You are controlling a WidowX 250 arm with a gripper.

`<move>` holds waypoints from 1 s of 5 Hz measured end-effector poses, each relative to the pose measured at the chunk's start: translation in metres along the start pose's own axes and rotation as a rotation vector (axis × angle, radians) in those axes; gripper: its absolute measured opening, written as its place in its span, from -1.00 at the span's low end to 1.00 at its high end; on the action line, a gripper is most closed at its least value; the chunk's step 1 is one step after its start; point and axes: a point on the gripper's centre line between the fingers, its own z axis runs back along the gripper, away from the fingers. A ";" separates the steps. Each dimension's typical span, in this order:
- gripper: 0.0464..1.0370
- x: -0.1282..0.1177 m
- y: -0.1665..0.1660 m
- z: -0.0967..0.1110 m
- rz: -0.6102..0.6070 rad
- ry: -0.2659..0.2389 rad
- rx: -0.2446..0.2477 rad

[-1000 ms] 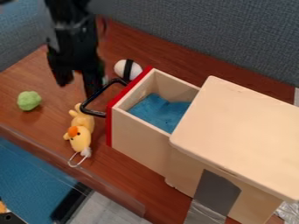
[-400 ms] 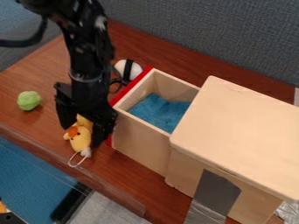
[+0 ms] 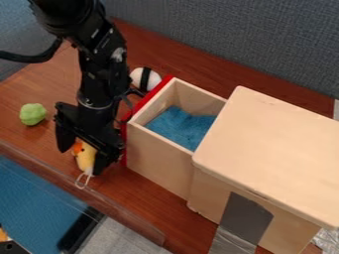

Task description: Move the yellow duck to the left side of the table

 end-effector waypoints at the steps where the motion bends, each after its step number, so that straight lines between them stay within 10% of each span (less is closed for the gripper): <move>1: 0.27 -0.007 0.003 -0.006 -0.027 -0.003 0.029; 3: -0.25 -0.019 0.024 0.020 0.035 -0.028 0.031; 5: -0.27 -0.023 0.047 0.072 0.117 -0.090 0.013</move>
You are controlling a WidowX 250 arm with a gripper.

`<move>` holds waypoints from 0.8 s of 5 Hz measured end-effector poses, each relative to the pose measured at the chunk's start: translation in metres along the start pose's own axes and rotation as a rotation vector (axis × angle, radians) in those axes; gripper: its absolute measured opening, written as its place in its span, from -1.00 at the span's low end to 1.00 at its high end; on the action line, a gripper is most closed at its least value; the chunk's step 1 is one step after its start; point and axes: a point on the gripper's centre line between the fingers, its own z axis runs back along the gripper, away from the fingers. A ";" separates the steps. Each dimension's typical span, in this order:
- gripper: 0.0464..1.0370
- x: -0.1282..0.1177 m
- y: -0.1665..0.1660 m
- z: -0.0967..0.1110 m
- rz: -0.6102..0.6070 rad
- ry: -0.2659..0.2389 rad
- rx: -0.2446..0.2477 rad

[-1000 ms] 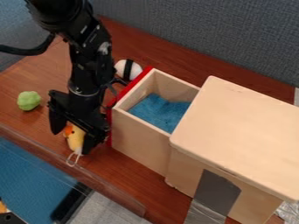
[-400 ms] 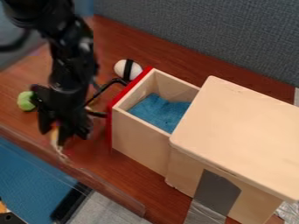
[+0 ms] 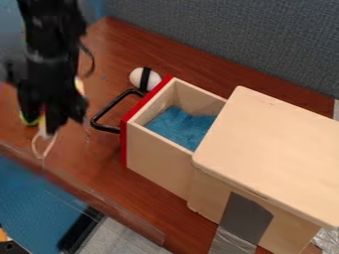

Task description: Move the yellow duck to the left side of the table

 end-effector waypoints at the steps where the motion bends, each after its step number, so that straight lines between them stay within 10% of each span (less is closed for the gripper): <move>1: -0.27 0.029 0.024 0.008 0.091 -0.045 -0.041; 4: -0.27 0.112 0.073 -0.047 0.072 -0.080 -0.071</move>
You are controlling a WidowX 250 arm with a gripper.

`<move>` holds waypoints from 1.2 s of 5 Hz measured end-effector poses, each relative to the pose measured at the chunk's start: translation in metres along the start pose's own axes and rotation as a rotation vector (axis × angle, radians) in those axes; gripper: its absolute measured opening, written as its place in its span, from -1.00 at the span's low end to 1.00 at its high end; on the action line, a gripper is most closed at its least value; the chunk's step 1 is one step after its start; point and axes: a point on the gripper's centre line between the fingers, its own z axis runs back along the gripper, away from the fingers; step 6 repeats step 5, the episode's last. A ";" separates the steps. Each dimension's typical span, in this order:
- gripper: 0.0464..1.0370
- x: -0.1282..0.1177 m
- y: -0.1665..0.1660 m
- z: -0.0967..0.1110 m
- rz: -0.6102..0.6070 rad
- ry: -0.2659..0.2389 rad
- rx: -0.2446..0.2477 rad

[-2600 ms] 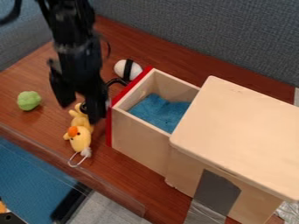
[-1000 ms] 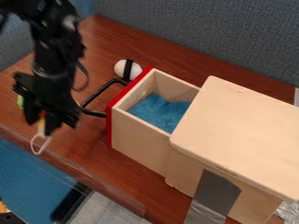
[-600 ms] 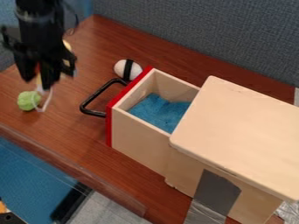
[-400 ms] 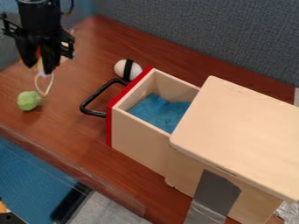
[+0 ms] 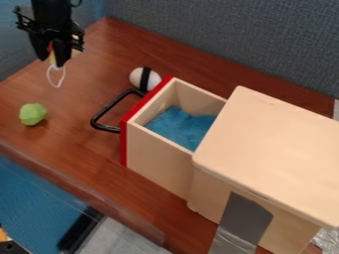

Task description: Move the yellow duck to the left side of the table

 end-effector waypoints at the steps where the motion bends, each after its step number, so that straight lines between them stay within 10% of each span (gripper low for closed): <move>1: -0.27 0.019 0.010 -0.029 -0.029 -0.014 0.039; 2: -0.12 0.031 0.017 -0.046 -0.052 -0.014 0.061; 4: 0.92 0.031 0.025 -0.044 -0.058 0.014 0.060; 6: 0.93 0.040 0.025 -0.009 -0.054 -0.033 0.039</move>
